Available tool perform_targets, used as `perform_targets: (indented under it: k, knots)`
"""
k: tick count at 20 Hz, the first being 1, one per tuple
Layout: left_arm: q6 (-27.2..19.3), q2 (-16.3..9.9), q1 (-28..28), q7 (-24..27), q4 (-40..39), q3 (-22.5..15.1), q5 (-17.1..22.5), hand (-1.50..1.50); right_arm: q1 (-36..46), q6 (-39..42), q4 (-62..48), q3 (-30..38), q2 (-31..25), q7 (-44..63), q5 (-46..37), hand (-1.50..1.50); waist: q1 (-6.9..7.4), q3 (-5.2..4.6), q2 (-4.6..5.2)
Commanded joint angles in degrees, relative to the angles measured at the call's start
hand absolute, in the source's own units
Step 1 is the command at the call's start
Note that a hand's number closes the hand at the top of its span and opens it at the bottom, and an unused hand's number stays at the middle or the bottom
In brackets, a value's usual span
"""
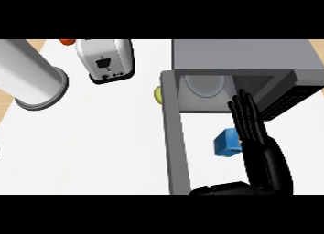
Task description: Pick up the milk, place it into the microwave and close the microwave
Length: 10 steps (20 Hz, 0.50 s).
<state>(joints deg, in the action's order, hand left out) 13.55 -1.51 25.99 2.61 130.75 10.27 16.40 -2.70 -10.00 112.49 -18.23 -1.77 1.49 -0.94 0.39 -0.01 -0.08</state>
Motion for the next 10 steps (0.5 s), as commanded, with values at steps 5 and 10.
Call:
perform_targets:
  k: [5, 10]
  knots:
    - [1.9, -0.6, 2.6, -2.7, 4.7, 2.5, 3.3, -1.5, -3.4, 2.0, -6.2, 6.4, -2.2, -6.3, 2.8, -1.5, -0.06, 0.02, -0.02]
    - [-0.1, 1.5, 2.9, 0.2, 3.1, -4.2, -2.3, -1.5, -1.8, 3.8, -16.0, 10.0, -2.2, -14.6, 3.6, -1.5, -0.09, 0.03, 0.03]
